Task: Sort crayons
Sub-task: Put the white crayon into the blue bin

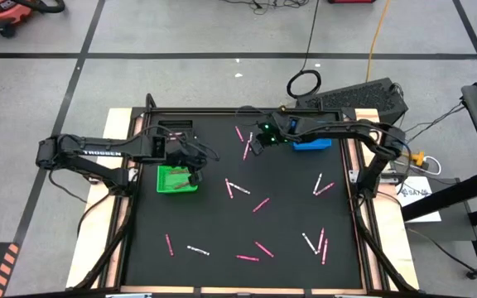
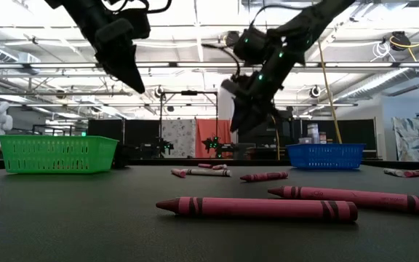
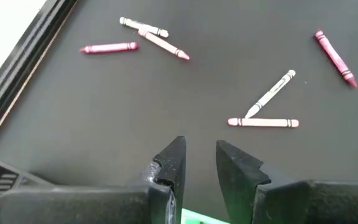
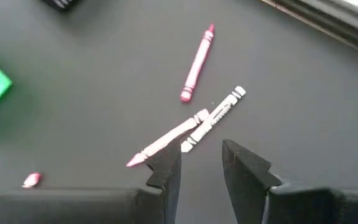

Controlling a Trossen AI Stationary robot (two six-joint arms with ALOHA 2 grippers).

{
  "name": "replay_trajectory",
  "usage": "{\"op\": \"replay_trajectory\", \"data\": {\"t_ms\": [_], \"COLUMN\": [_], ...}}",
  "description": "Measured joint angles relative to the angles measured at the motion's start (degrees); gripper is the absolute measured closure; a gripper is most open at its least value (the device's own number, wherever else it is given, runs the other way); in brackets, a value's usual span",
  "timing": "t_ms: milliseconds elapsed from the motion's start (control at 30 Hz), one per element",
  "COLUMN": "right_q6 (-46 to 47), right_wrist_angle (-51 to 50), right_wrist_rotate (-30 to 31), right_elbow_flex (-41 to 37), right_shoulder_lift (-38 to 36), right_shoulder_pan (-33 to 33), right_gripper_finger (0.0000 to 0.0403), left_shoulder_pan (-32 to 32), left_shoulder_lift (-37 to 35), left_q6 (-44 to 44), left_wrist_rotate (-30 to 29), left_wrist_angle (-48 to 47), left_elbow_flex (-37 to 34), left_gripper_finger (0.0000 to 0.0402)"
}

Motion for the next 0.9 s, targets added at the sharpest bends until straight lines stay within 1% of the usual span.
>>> {"op": "replay_trajectory", "data": {"t_ms": [167, 467, 567, 767, 900], "right_q6": [0.03, -0.83, 0.05, 0.55, -1.56], "right_wrist_angle": [-3.11, -14.72, -18.80, -27.32, -28.78], "right_wrist_rotate": [-5.62, -5.50, -5.50, -5.17, -5.46], "right_elbow_flex": [4.48, 21.23, 25.30, 30.45, 31.60], "right_shoulder_lift": [4.24, 14.71, 17.59, 21.12, 21.77], "right_shoulder_pan": [-2.33, -4.08, -4.25, -4.37, -4.44], "right_gripper_finger": [0.0298, 0.0298, 0.0298, 0.0298, 0.0298], "left_shoulder_pan": [-0.24, -0.21, -0.19, -0.19, -0.20], "left_shoulder_lift": [0.00, 0.02, 0.02, 0.02, 0.02], "left_q6": [-0.01, -0.01, 0.02, 1.07, 2.36], "left_wrist_rotate": [0.00, -0.26, -0.28, -0.31, -0.37], "left_wrist_angle": [-0.24, -0.28, -0.37, -0.68, -0.69], "left_elbow_flex": [0.00, 0.00, 0.00, -0.02, -0.02], "left_gripper_finger": [0.0312, 0.0312, 0.0312, 0.0312, 0.0312]}}
